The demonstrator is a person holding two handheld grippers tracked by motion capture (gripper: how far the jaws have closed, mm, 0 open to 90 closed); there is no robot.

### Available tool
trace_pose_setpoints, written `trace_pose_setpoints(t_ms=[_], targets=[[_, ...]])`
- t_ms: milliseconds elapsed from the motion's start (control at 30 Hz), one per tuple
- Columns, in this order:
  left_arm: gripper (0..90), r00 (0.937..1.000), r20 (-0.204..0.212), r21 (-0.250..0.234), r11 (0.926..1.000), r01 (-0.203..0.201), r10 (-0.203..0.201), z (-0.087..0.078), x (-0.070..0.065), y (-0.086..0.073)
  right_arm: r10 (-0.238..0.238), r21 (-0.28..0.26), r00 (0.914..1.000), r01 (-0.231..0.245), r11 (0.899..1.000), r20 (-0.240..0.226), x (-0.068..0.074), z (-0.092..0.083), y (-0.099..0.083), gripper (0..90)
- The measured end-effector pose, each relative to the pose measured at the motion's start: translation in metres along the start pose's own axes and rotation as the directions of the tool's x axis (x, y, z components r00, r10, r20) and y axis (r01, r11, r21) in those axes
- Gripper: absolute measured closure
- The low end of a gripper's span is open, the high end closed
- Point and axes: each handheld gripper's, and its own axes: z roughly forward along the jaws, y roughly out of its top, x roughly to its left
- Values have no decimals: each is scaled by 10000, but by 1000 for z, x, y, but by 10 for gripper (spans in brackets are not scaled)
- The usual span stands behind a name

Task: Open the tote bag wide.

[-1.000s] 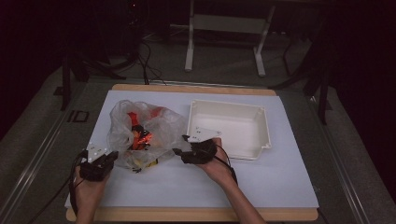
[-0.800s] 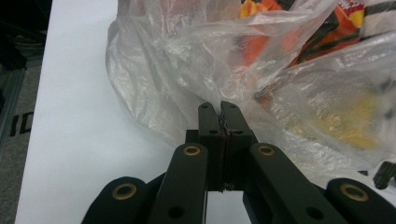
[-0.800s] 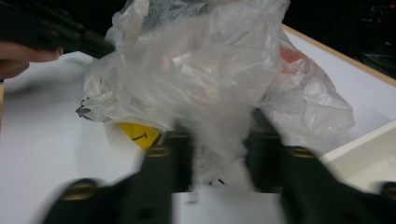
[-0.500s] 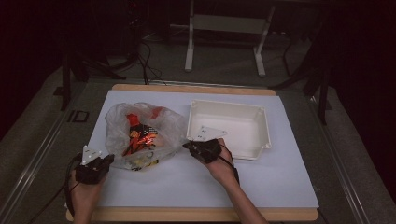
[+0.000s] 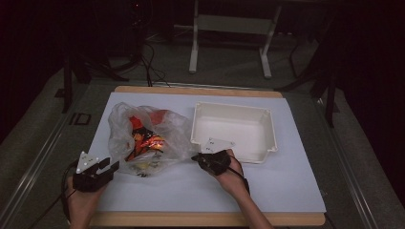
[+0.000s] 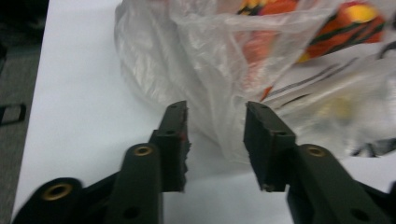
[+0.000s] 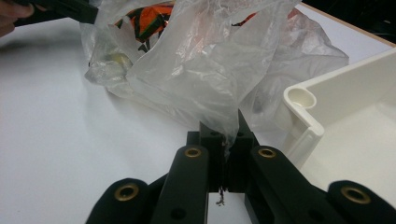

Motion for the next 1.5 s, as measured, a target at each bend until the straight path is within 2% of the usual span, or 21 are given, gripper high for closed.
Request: trace_pose_setpoints(t_ms=[33,67,100,300,467,500,533,567,667,700,800,833,933,967,1067,1267,1300,1333,1433,1467,1500], targets=[[529,9996,-64,-121,9995,-285,284,-5,-3,3,-33,-17,10000,33,10000,-18,0,0,0,888],[519,9996,-64,-121,9995,-285,284,-5,-3,3,-33,-17,10000,33,10000,-18,0,0,0,888],[509,9985,-16,-213,9982,-555,555,-9,-5,7,-104,-6,9999,104,9999,-8,1,1,1,888],[496,9954,-166,-319,9950,-944,939,-16,-9,17,-121,11,9999,121,9999,-5,2,3,1,888],[496,9942,-405,-507,9935,-1015,995,-19,-5,28,-139,8,9999,139,9999,-8,2,2,1,888],[497,9933,-621,-565,9933,-1006,971,-19,-1,36,-132,28,9999,132,9999,5,1,2,1,887],[496,9933,-621,-565,9933,-1006,971,-19,-1,36,-132,28,9999,132,9999,5,1,2,1,887],[496,9926,-772,-689,9927,-992,938,-17,3,47,-156,27,9999,156,9999,9,1,2,1,887],[484,9920,-847,-680,9927,-996,937,-13,7,58,-140,18,9999,140,9999,3,1,2,2,887],[480,9931,-844,-561,9947,-858,809,-4,12,67,-148,30,9999,148,9999,-1,1,3,2,887],[482,9950,-747,-296,9972,-687,664,7,16,74,-144,31,9999,144,9999,-1,1,3,2,887],[513,9949,-809,19,9981,-608,608,18,20,78,-121,48,9999,121,9999,-6,1,4,2,887],[705,9952,-777,280,9979,-581,601,25,25,79,-151,93,9999,151,9998,30,1,3,1,887],[768,9933,-904,603,9960,-663,716,29,29,79,-171,180,9998,170,9997,88,0,3,-1,887],[888,9913,-1101,854,9943,-634,727,30,34,78,-178,240,9997,174,9996,165,-1,2,-3,888],[900,9835,-1659,1541,9869,-472,729,27,49,68,12,309,9995,-22,9995,308,-7,-5,-9,889],[900,9797,-1910,1772,9838,-269,612,26,54,64,26,356,9994,-38,9994,344,-9,-7,-11,890],[900,9797,-1910,1772,9838,-269,612,26,54,64,26,356,9994,-38,9994,344,-9,-7,-11,890],[900,9734,-2244,2143,9768,34,459,26,65,52,191,474,9989,-211,9987,419,-12,-9,-18,892],[900,9734,-2244,2143,9768,34,459,26,65,52,191,474,9989,-211,9987,419,-12,-9,-18,892],[900,9768,-2117,2199,9754,144,333,27,68,47,311,436,9991,-324,9985,296,-14,-10,-21,893]])
